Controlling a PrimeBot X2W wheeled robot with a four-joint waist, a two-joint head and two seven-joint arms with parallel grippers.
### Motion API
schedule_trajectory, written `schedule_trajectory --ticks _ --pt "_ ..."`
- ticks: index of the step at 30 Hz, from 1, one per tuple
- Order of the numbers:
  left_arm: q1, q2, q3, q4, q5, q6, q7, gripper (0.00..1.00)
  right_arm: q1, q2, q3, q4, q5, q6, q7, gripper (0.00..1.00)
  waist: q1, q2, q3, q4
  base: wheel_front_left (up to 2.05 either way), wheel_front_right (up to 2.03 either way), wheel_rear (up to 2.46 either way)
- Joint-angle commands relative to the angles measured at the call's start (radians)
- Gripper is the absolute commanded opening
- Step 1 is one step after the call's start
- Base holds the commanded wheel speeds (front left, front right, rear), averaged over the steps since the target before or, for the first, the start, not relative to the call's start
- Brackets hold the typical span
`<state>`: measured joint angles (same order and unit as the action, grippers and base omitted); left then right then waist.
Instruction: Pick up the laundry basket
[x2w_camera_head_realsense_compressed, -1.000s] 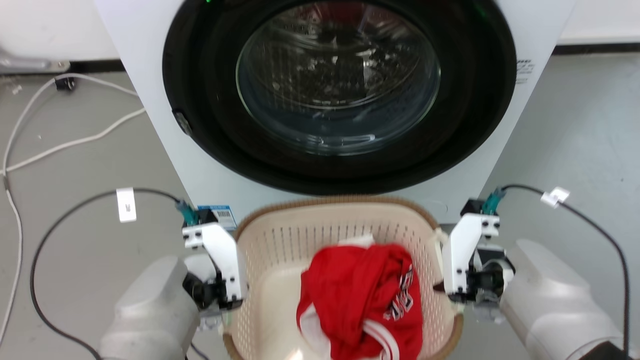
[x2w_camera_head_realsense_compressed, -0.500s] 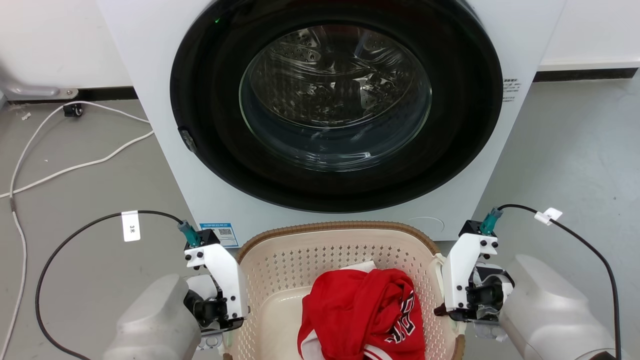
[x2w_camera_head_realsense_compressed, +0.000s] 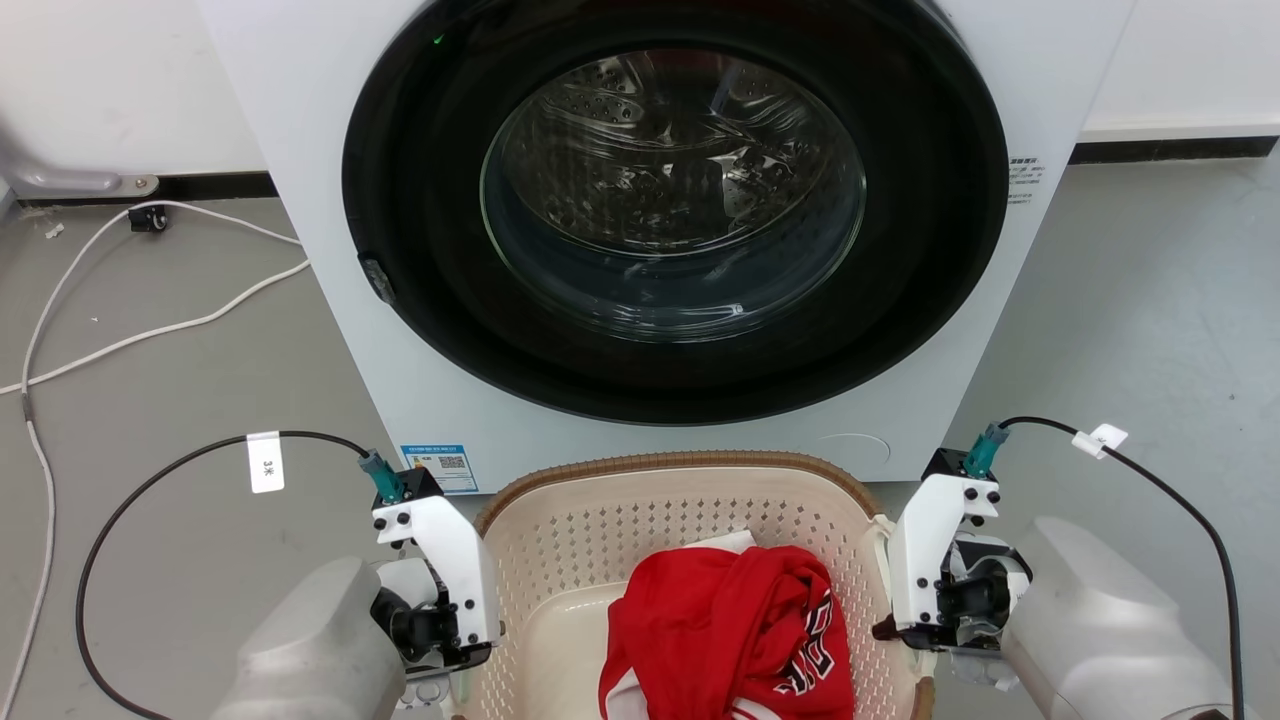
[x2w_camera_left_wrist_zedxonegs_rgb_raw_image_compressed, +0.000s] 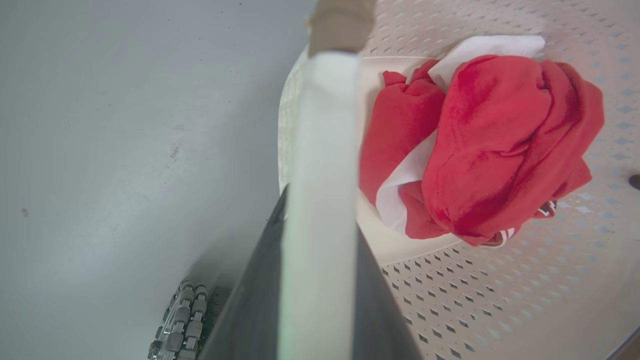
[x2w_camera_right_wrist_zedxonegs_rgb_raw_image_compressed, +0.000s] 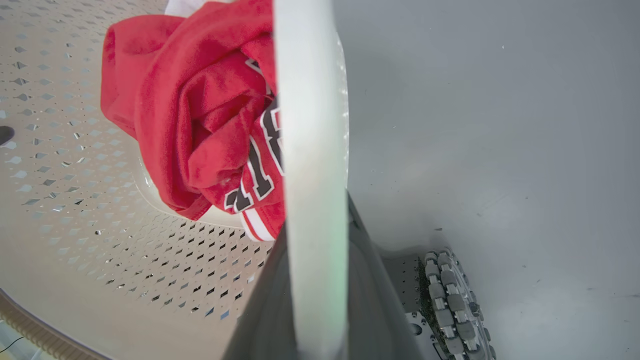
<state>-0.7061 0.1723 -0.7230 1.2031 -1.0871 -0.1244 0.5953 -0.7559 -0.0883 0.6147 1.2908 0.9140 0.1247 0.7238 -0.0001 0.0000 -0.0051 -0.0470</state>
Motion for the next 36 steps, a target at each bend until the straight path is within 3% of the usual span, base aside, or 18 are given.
schedule_trajectory --ticks 1,36 --pt "0.004 -0.012 0.002 -0.006 -0.012 -0.011 -0.003 0.00 0.010 0.006 -0.009 -0.003 0.000 0.011 0.005 0.00 0.0001 0.0000 0.001 0.000 0.00 0.00 0.00" --pt "-0.006 -0.003 -0.036 -0.002 -0.050 -0.011 -0.023 0.00 0.030 0.019 -0.105 -0.002 -0.068 0.010 0.035 0.00 0.0001 0.0000 0.006 0.000 0.00 0.00 0.00"
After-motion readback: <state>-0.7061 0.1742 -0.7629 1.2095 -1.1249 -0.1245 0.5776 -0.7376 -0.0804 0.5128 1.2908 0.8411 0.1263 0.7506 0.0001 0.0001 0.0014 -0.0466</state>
